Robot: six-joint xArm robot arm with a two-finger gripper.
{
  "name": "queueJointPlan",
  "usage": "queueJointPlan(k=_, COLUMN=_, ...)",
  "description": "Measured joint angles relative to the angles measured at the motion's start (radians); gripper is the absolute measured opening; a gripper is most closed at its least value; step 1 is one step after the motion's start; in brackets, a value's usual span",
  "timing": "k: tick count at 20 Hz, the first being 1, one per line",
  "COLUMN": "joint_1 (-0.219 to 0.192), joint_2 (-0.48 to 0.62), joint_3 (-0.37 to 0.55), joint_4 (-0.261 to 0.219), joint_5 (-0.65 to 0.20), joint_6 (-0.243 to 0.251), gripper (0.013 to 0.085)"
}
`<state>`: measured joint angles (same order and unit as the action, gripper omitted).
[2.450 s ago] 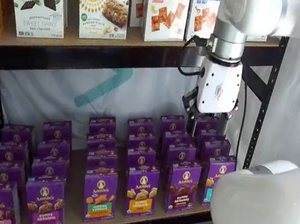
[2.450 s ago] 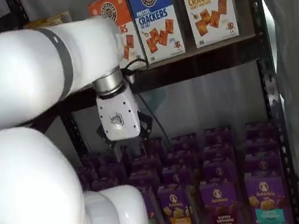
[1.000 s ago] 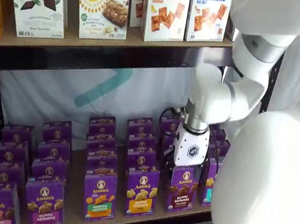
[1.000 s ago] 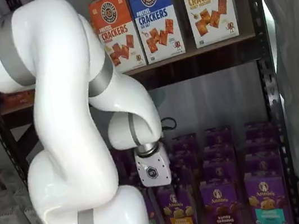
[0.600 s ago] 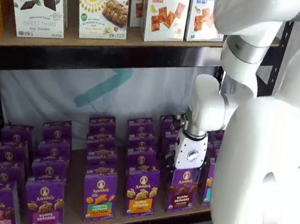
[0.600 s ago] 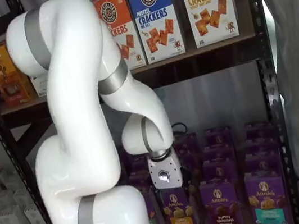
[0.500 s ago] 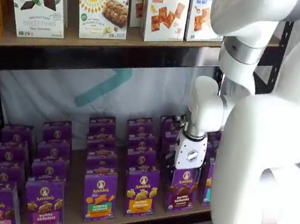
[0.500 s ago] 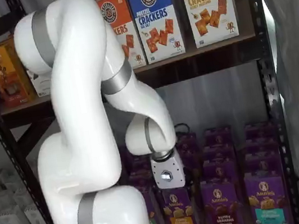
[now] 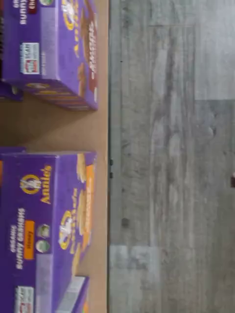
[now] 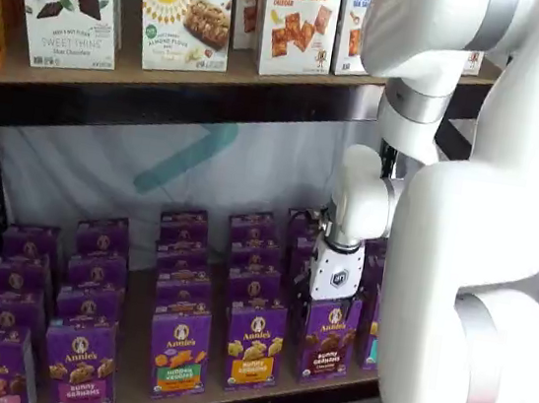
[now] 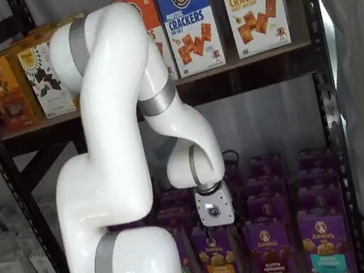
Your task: Pick up the purple box with a brown patch in the center, on the bottom shelf, the fifth box from the left
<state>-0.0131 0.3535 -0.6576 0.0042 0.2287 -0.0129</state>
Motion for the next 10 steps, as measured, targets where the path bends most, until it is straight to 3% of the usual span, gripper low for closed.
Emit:
queueJointPlan(k=2, joint_1=-0.005, joint_2=0.04, joint_3=-0.043, joint_4=-0.024, joint_5=-0.003, joint_6=0.018, gripper=0.085)
queueJointPlan(k=7, joint_1=-0.008, joint_2=0.125, joint_3=-0.139, joint_4=0.015, joint_5=0.006, joint_6=-0.023, gripper=0.085)
queueJointPlan(k=10, joint_1=-0.019, joint_2=0.17, joint_3=-0.202, joint_4=-0.023, joint_5=0.03, joint_6=0.004, gripper=0.085)
